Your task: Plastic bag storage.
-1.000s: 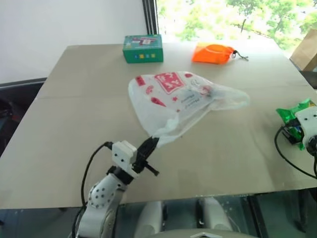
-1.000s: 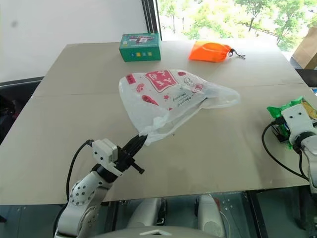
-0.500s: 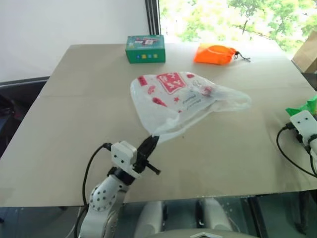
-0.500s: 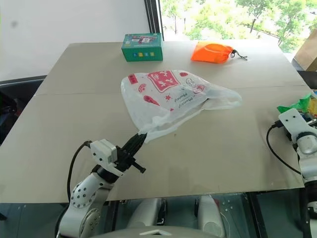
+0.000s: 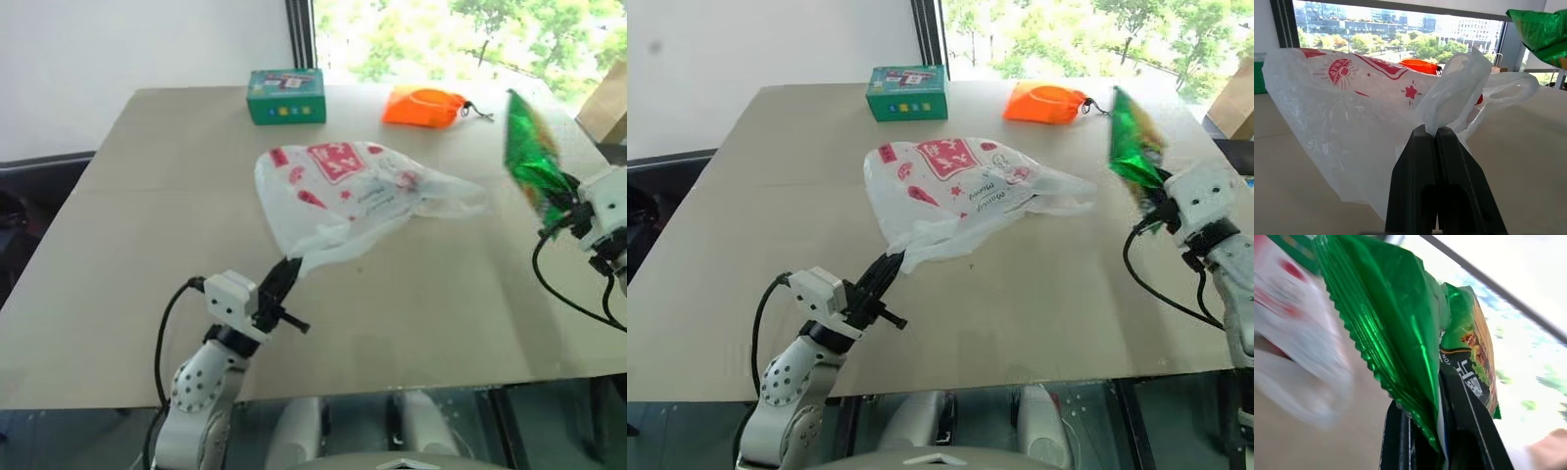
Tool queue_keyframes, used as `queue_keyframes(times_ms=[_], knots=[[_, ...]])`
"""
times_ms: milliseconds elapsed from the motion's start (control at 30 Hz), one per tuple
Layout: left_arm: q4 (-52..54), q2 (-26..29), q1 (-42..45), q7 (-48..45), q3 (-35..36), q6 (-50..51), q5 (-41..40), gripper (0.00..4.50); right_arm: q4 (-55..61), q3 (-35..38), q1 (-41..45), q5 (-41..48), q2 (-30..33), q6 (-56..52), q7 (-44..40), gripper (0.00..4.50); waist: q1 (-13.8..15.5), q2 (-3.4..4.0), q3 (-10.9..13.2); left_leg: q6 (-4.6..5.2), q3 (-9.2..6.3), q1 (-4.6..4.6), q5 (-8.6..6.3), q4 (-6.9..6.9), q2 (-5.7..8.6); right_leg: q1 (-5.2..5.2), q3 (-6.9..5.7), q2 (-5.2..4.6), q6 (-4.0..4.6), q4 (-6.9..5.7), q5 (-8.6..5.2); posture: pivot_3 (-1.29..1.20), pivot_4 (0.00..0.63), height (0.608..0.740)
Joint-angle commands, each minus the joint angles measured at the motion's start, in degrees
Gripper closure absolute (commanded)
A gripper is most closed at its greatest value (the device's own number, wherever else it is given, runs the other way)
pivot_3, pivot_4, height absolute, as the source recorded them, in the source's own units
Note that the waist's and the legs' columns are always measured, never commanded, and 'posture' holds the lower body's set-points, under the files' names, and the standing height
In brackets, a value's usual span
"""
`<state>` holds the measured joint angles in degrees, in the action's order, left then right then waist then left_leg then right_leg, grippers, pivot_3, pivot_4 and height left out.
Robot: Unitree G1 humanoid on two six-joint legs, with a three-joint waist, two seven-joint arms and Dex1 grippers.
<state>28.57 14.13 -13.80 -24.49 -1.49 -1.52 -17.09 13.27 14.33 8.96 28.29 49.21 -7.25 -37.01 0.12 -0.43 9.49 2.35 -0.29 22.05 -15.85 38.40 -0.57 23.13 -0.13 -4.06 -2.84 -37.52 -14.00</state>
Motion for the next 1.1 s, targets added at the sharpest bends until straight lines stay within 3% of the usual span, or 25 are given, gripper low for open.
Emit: queue_keyframes(times_ms=[33,200,333,667,1100], knots=[[1.0,0.1,0.8,0.3,0.8,-0.3,-0.4,4.5,6.5,1.7,-3.1,6.4,8.3,-6.8,-13.8,4.46,0.6,-0.03,0.0,0.0,-0.01,0.01,0.0,0.01,0.01,-0.02,-0.02,-0.01,0.0,0.07,0.0,0.0,0.15,0.74],[1.3,0.4,0.9,-0.4,0.4,-0.6,0.2,4.5,1.1,-1.8,-0.1,-2.1,18.9,0.3,-28.1,4.46,0.5,-0.02,0.0,0.04,0.01,-0.01,-0.03,0.01,0.02,-0.11,-0.04,-0.02,0.01,0.31,0.0,0.0,0.15,0.74],[1.3,0.8,0.2,-1.0,-0.3,-1.4,1.1,4.5,0.4,-6.1,5.6,-4.8,22.6,4.6,-36.3,4.46,0.5,-0.02,0.0,0.04,0.07,-0.06,-0.03,-0.02,0.01,-0.12,-0.01,0.02,0.02,0.31,0.0,0.0,0.15,0.74],[2.8,0.6,-1.1,-2.1,-2.8,-3.1,1.8,4.5,3.1,-16.2,15.3,-9.6,16.0,6.3,-39.4,4.46,0.6,-0.04,0.0,0.03,0.03,0.02,-0.02,-0.02,-0.01,-0.12,-0.04,-0.02,0.01,0.46,0.01,0.0,0.15,0.74],[2.9,2.0,-1.3,-3.6,-3.2,-3.7,0.7,4.5,-1.1,-18.5,20.4,-14.4,10.4,8.6,-38.7,4.46,0.7,-0.04,0.0,0.03,-0.02,0.07,-0.03,-0.03,0.0,-0.11,-0.1,-0.06,0.02,0.52,0.02,0.0,0.15,0.74]])
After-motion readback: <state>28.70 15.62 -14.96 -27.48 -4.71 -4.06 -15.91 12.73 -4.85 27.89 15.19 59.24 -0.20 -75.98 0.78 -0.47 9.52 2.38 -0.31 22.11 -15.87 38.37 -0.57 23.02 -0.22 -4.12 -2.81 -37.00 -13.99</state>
